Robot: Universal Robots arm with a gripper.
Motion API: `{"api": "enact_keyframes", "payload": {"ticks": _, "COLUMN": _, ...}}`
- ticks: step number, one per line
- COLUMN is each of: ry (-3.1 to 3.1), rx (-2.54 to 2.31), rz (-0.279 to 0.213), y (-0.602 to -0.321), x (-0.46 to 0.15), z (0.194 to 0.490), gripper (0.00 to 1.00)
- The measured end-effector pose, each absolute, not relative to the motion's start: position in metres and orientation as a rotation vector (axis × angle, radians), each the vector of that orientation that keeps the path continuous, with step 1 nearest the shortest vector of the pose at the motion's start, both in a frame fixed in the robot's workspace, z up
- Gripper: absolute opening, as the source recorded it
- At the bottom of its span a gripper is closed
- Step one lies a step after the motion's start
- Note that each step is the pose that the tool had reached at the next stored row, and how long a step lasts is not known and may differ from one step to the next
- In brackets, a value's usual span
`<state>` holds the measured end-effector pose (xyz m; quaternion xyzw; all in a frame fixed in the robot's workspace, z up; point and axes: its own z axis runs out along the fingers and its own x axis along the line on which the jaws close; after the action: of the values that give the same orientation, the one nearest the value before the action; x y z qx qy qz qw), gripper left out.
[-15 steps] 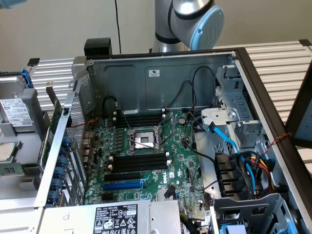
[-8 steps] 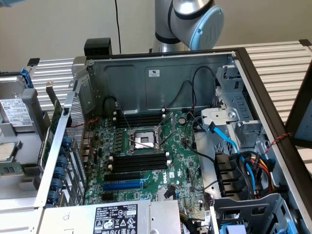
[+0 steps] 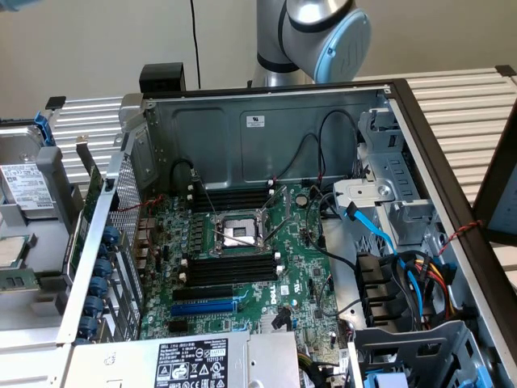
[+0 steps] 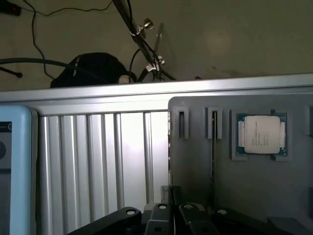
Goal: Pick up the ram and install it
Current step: 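Pick up the ram and move it above insertion slot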
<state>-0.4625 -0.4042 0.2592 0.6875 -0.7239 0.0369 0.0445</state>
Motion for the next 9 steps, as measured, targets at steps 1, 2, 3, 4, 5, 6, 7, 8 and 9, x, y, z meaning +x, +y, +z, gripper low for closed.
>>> {"api": "enact_keyframes", "payload": {"ticks": 1, "ry": -2.213, "rx": 2.101, "rz": 0.111, "y": -0.4042, "x": -0.4625, "z": 0.2593, "gripper": 0.12}}
{"api": "enact_keyframes", "payload": {"ticks": 2, "ry": -2.214, "rx": 2.103, "rz": 0.107, "y": -0.4043, "x": -0.4625, "z": 0.2593, "gripper": 0.12}}
{"api": "enact_keyframes", "payload": {"ticks": 3, "ry": -2.216, "rx": 2.105, "rz": 0.104, "y": -0.4045, "x": -0.4625, "z": 0.2592, "gripper": 0.12}}
{"api": "enact_keyframes", "payload": {"ticks": 4, "ry": -2.218, "rx": 2.106, "rz": 0.101, "y": -0.4046, "x": -0.4625, "z": 0.2591, "gripper": 0.12}}
{"api": "enact_keyframes", "payload": {"ticks": 5, "ry": -2.220, "rx": 2.108, "rz": 0.097, "y": -0.4048, "x": -0.4625, "z": 0.2592, "gripper": 0.12}}
{"api": "enact_keyframes", "payload": {"ticks": 6, "ry": -2.222, "rx": 2.110, "rz": 0.092, "y": -0.4049, "x": -0.4625, "z": 0.2592, "gripper": 0.12}}
{"api": "enact_keyframes", "payload": {"ticks": 7, "ry": -2.223, "rx": 2.112, "rz": 0.089, "y": -0.4049, "x": -0.4625, "z": 0.2593, "gripper": 0.12}}
{"api": "enact_keyframes", "payload": {"ticks": 8, "ry": -2.224, "rx": 2.112, "rz": 0.089, "y": -0.4049, "x": -0.4625, "z": 0.2592, "gripper": 0.12}}
{"api": "enact_keyframes", "payload": {"ticks": 9, "ry": -2.224, "rx": 2.112, "rz": 0.089, "y": -0.4049, "x": -0.4625, "z": 0.2592, "gripper": 0.12}}
